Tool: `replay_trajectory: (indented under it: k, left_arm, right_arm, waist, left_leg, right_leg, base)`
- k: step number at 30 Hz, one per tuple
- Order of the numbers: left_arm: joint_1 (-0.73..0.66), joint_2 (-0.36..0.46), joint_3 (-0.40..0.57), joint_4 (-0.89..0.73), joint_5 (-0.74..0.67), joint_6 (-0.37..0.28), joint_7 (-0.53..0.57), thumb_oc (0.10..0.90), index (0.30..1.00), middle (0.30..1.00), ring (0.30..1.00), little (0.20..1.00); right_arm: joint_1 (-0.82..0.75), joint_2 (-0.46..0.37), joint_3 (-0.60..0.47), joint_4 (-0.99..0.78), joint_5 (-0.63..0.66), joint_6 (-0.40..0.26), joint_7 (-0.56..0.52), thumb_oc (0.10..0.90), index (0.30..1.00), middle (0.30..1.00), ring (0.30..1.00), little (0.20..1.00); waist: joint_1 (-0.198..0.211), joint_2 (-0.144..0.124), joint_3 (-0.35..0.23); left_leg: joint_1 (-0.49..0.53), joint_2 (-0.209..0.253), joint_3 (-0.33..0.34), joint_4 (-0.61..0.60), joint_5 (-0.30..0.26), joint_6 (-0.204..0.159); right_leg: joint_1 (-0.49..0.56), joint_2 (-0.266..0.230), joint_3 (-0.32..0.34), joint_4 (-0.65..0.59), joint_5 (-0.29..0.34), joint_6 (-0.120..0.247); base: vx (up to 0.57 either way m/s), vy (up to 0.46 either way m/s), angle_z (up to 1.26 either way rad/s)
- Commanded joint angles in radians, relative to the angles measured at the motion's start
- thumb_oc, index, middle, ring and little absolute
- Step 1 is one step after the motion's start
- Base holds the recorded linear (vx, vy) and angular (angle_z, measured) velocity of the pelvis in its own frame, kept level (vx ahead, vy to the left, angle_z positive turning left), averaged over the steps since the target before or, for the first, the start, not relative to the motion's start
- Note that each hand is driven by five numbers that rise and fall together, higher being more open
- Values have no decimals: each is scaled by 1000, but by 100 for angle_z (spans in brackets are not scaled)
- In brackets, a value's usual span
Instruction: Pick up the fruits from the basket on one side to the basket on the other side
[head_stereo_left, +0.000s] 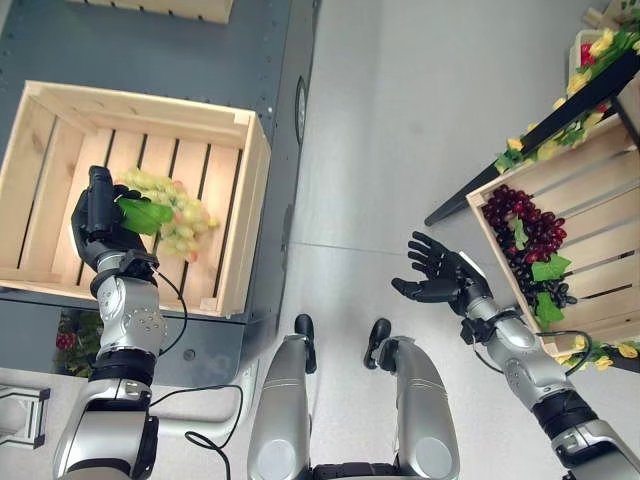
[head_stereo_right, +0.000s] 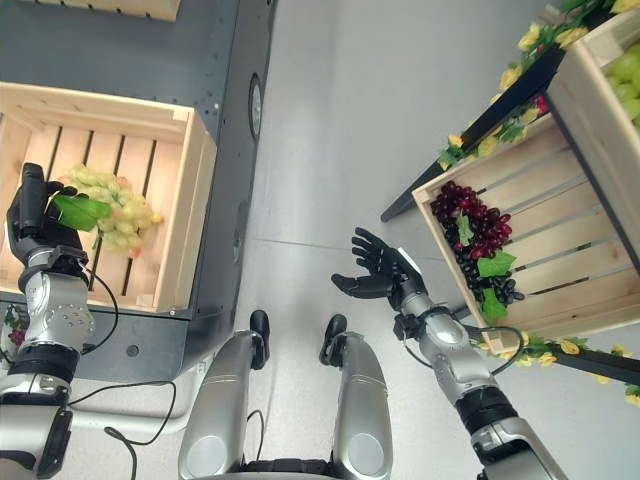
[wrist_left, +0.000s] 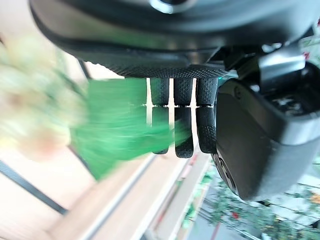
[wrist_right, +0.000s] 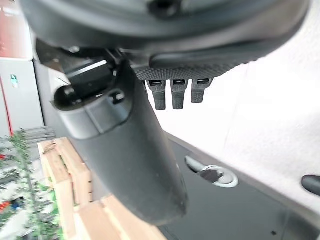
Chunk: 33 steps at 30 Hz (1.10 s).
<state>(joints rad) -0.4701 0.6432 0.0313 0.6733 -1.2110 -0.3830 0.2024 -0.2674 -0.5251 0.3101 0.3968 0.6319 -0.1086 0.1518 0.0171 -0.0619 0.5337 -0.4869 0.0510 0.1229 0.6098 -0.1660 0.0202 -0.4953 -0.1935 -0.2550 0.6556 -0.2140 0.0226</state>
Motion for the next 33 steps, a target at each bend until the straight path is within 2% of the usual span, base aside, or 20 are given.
replay_trajectory:
  k: [1, 4, 9, 15, 16, 17, 18, 19, 20, 22, 23, 24, 25, 27, 28, 29, 30, 31, 32, 33]
  left_arm:
    - [1, 12, 87, -113, 3, -124, -40, 400, 300, 300, 300, 300]
    - [29, 0, 106, -136, -30, -102, -40, 400, 300, 300, 300, 300]
    - [49, -29, 115, -164, -42, -97, -35, 400, 300, 300, 300, 300]
    - [57, -54, 106, -198, 68, -106, -10, 400, 300, 300, 300, 300]
    - [57, -50, 101, -203, 135, -108, 13, 400, 300, 300, 300, 300]
    - [56, -35, 88, -199, 285, -97, 43, 580, 571, 571, 571, 571]
    - [56, -30, 85, -198, 303, -96, 52, 692, 738, 738, 738, 738]
    - [55, -14, 76, -190, 406, -77, 78, 800, 900, 900, 900, 900]
    - [49, 29, 57, -169, 604, -26, 122, 800, 900, 900, 900, 900]
    - [49, 77, 44, -142, 726, 0, 168, 800, 900, 900, 900, 900]
    - [45, 141, 30, -97, 903, 42, 226, 800, 900, 900, 900, 900]
    - [42, 185, 9, -67, 1001, 71, 257, 800, 900, 900, 900, 900]
    - [38, 202, -1, -51, 1015, 68, 272, 800, 900, 900, 900, 900]
    - [21, 289, -44, 19, 1187, 155, 317, 800, 900, 900, 900, 900]
    - [15, 313, -66, 51, 1277, 183, 351, 800, 900, 900, 900, 900]
    - [8, 318, -70, 56, 1295, 192, 349, 800, 900, 900, 900, 900]
    - [-3, 355, -113, 93, 1422, 245, 369, 800, 900, 900, 900, 900]
    - [-9, 365, -127, 103, 1437, 253, 376, 800, 900, 900, 900, 900]
    - [-33, 396, -175, 137, 1546, 303, 381, 800, 900, 900, 900, 900]
    - [-46, 413, -201, 151, 1577, 316, 384, 800, 900, 900, 900, 900]
  right_arm:
    - [11, -18, -96, -93, -19, -71, 14, 800, 900, 900, 900, 900]
    - [36, -6, -101, -89, -22, -69, 15, 800, 900, 900, 900, 900]
    - [58, 6, -100, -77, -29, -70, 11, 800, 900, 900, 900, 900]
    - [58, 9, -96, -70, -26, -68, 24, 800, 900, 900, 900, 900]
    - [58, 7, -97, -69, -26, -66, 29, 800, 900, 900, 900, 900]
    - [57, 3, -96, -69, -28, -64, 33, 800, 900, 900, 900, 900]
    - [57, 1, -97, -70, -27, -63, 34, 800, 900, 900, 900, 900]
    - [57, -7, -98, -73, -26, -57, 34, 800, 900, 900, 900, 900]
    - [55, -23, -102, -77, -19, -47, 34, 800, 900, 900, 900, 900]
    - [58, -41, -107, -85, -9, -40, 38, 800, 900, 900, 900, 900]
    - [58, -63, -108, -90, 5, -34, 42, 800, 900, 900, 900, 900]
    - [61, -78, -109, -91, 15, -34, 49, 800, 900, 900, 900, 900]
    - [61, -84, -109, -90, 18, -35, 52, 800, 900, 900, 900, 900]
    - [57, -116, -105, -89, 35, -33, 70, 800, 900, 900, 900, 900]
    - [60, -126, -97, -83, 40, -41, 76, 800, 900, 900, 900, 900]
    - [57, -127, -99, -83, 41, -41, 77, 800, 900, 900, 900, 900]
    - [56, -139, -91, -75, 43, -47, 85, 800, 900, 900, 900, 900]
    - [53, -143, -88, -75, 46, -46, 85, 800, 900, 900, 900, 900]
    - [44, -158, -79, -71, 53, -49, 87, 800, 900, 900, 900, 900]
    - [40, -163, -76, -67, 56, -53, 88, 800, 900, 900, 900, 900]
  waist:
    - [1, 65, -14]
    - [0, 69, -23]
    - [-3, 71, -40]
    - [0, 76, -43]
    - [0, 76, -42]
    - [-1, 77, -38]
    - [-1, 77, -37]
    - [-1, 78, -34]
    - [-1, 79, -27]
    - [-2, 80, -21]
    - [-5, 80, -14]
    - [-7, 81, -14]
    - [-8, 81, -14]
    - [-15, 81, -14]
    - [-18, 80, -14]
    - [-17, 80, -14]
    - [-21, 79, -14]
    - [-22, 79, -14]
    - [-25, 78, -14]
    - [-25, 78, -14]
  left_leg:
    - [159, -81, 12, -116, -29, 41]
    - [214, -88, 3, -144, -22, 36]
    - [247, -95, -7, -173, -11, 32]
    - [265, -100, -13, -186, -6, 30]
    - [263, -100, -12, -182, -6, 30]
    - [261, -100, -10, -178, -4, 28]
    - [260, -100, -10, -176, -4, 28]
    - [256, -99, -7, -173, -2, 27]
    - [250, -95, -1, -173, 3, 25]
    - [243, -93, 4, -170, 8, 25]
    - [232, -89, 10, -164, 11, 25]
    - [221, -87, 15, -160, 13, 24]
    - [217, -87, 15, -158, 13, 24]
    - [189, -84, 23, -147, 16, 24]
    - [189, -84, 22, -140, 1, 18]
    - [173, -82, 29, -139, 16, 25]
    - [171, -81, 30, -130, 2, 17]
    - [166, -81, 31, -129, 3, 17]
    - [150, -79, 36, -124, 4, 18]
    - [142, -78, 39, -121, 3, 18]
  right_leg:
    - [107, 5, 22, -37, 12, -4]
    - [169, 9, 20, -73, 13, -4]
    - [205, 15, 18, -105, 16, -6]
    - [227, 15, 11, -117, 15, -9]
    - [228, 16, 10, -116, 14, -10]
    - [228, 17, 9, -114, 15, -12]
    - [228, 17, 9, -113, 15, -13]
    - [225, 18, 9, -112, 15, -14]
    - [220, 17, 7, -110, 17, -15]
    - [214, 17, 6, -106, 17, -17]
    - [203, 18, 7, -99, 18, -19]
    - [194, 18, 7, -97, 19, -19]
    - [190, 18, 8, -95, 19, -20]
    - [165, 22, 13, -91, 22, -21]
    - [166, 23, 19, -84, 8, -13]
    - [151, 22, 14, -87, 23, -21]
    - [151, 24, 20, -84, 12, -12]
    - [146, 25, 21, -84, 14, -12]
    - [132, 24, 20, -84, 18, -11]
    - [125, 24, 20, -83, 20, -11]
  base:
    - [33, -41, 1]
    - [43, -28, 1]
    - [16, -8, 1]
    - [0, 0, 0]
    - [0, 0, 0]
    - [0, 0, 0]
    - [0, 0, 0]
    - [-24, 40, 0]
    - [-28, 43, 0]
    - [-40, 47, -2]
    - [-44, 62, -3]
    - [-36, 57, -4]
    - [-22, 58, -5]
    - [3, 77, -7]
    - [-19, 59, -5]
    - [34, 67, -3]
    - [-16, 52, -2]
    - [28, 79, -1]
    - [-25, 55, -1]
    - [-26, 67, 0]
